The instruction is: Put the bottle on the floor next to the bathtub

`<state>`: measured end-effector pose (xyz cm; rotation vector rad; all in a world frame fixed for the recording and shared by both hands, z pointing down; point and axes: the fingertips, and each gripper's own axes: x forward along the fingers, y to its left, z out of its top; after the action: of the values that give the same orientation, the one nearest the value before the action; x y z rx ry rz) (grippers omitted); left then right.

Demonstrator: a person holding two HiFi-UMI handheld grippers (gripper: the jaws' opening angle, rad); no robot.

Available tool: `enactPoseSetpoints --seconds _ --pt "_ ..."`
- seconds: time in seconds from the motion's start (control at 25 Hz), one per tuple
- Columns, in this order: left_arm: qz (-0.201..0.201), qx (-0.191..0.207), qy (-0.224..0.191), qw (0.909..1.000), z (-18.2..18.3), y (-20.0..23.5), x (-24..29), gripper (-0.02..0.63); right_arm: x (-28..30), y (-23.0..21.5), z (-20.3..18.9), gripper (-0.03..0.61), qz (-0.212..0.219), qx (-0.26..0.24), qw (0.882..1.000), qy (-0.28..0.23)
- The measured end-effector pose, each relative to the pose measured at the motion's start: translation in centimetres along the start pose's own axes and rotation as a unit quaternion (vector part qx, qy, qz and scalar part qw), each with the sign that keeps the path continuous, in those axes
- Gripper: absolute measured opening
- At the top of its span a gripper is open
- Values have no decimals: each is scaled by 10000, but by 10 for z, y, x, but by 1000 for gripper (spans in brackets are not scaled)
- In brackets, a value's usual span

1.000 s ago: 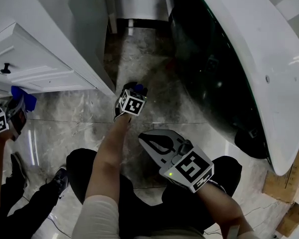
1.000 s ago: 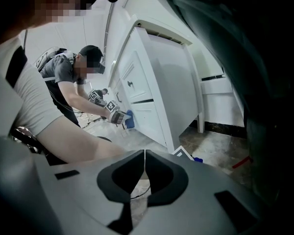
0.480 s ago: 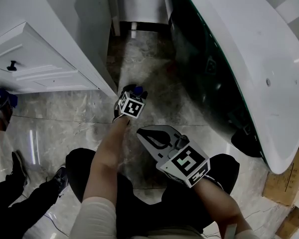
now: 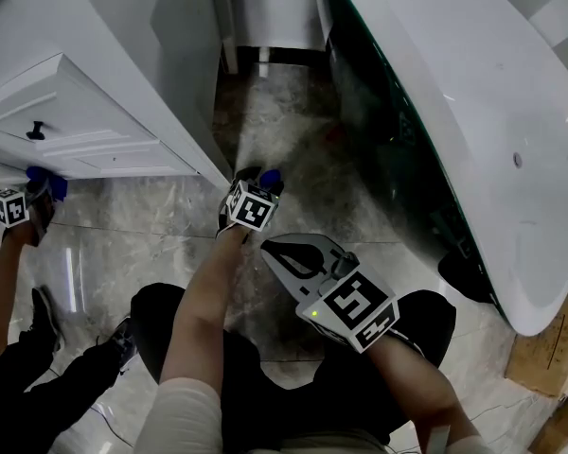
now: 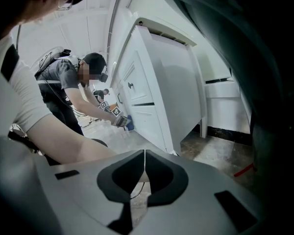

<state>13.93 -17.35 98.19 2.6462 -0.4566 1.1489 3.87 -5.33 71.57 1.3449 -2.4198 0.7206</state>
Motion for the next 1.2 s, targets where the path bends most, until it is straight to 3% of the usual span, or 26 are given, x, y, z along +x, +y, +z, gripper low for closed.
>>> enactPoseSetpoints --seconds 0.36,0.76,1.04,1.2 --pt "166 313 105 9993 -3 0 -12 330 0 -6 11 28 -18 -42 9999 -144" --pt "255 405 239 9986 -12 9 -36 334 3 -5 27 28 110 -172 9992 -341" --pt "-24 1050 528 9931 -17 -2 -67 334 12 -4 36 28 144 -249 9986 -439" --pt "-220 1402 375 9892 -5 -8 -94 334 20 -9 38 28 120 -347 9985 -413"
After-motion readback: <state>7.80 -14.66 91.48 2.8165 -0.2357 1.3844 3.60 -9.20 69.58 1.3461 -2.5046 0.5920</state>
